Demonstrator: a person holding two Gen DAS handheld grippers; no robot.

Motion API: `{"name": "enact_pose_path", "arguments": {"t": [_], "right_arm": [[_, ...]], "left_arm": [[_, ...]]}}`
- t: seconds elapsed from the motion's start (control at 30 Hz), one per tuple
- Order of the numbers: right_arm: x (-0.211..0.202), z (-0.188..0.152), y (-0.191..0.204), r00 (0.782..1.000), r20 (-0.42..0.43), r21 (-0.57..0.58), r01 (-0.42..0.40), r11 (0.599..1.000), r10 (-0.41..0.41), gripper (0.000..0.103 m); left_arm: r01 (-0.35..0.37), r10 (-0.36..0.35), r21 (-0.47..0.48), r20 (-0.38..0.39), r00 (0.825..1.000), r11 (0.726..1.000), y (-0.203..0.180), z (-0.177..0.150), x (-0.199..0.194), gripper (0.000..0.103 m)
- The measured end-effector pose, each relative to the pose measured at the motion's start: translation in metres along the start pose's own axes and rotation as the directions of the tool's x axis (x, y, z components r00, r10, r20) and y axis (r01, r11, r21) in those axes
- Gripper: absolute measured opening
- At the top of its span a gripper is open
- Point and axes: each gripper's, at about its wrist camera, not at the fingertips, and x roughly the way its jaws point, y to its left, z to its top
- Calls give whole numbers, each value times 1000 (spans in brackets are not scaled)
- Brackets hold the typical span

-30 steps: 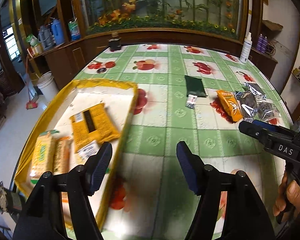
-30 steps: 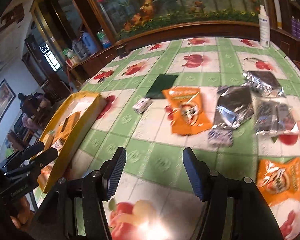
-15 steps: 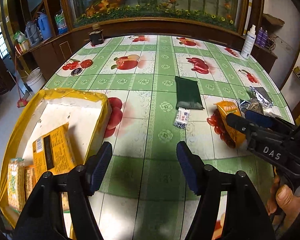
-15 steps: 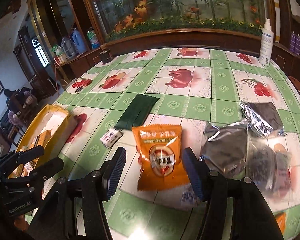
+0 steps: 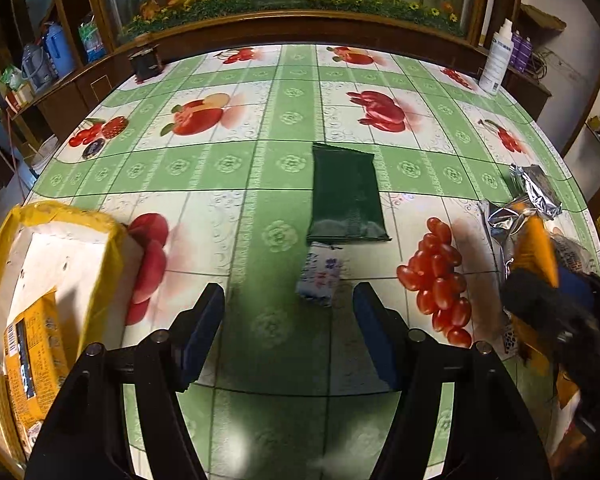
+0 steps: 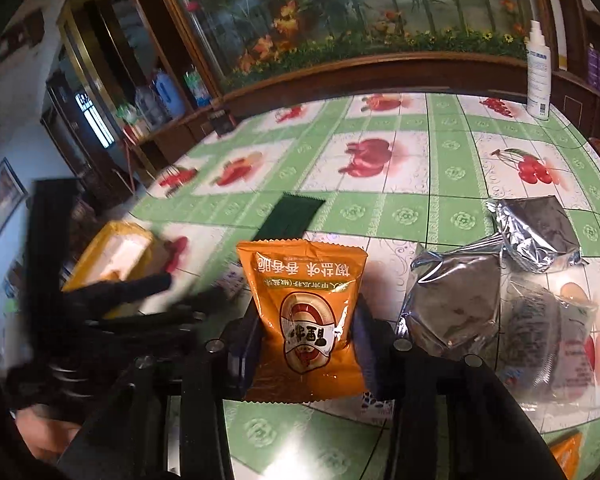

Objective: Organize snacks
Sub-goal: 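Grasp the orange chip bag with the right tool while the left tool grasps a white milk candy, then carry the orange bag and milk candy into the yellow tray and open both tools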

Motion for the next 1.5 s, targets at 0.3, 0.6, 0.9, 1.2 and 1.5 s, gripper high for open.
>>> {"name": "enact_pose_path", "arguments": {"t": [0.3, 0.6, 0.9, 1.2, 1.5], "right_arm": [[-21, 1, -12, 990, 68, 78, -129, 989, 124, 42], [-38, -1, -10, 984, 132, 78, -134, 988, 123, 43], [-17, -16, -6, 981, 138, 96, -148, 984, 134, 43], [-10, -21, -8, 985, 149, 78, -100, 992, 87, 43], [-8, -23, 1, 984, 134, 63, -127, 990, 117, 43]], "left_arm": [[-32, 32, 12, 13, 999, 999, -5, 5, 10, 17], [33, -31, -33, 55, 998, 999, 20, -32, -33, 16], [98, -89, -68, 129, 988, 993, 63, -47, -82, 16], [-8, 29, -139, 150, 988, 990, 105, -58, -93, 16], [-65, 98, -215, 146, 984, 975, 123, -80, -94, 16]]}}
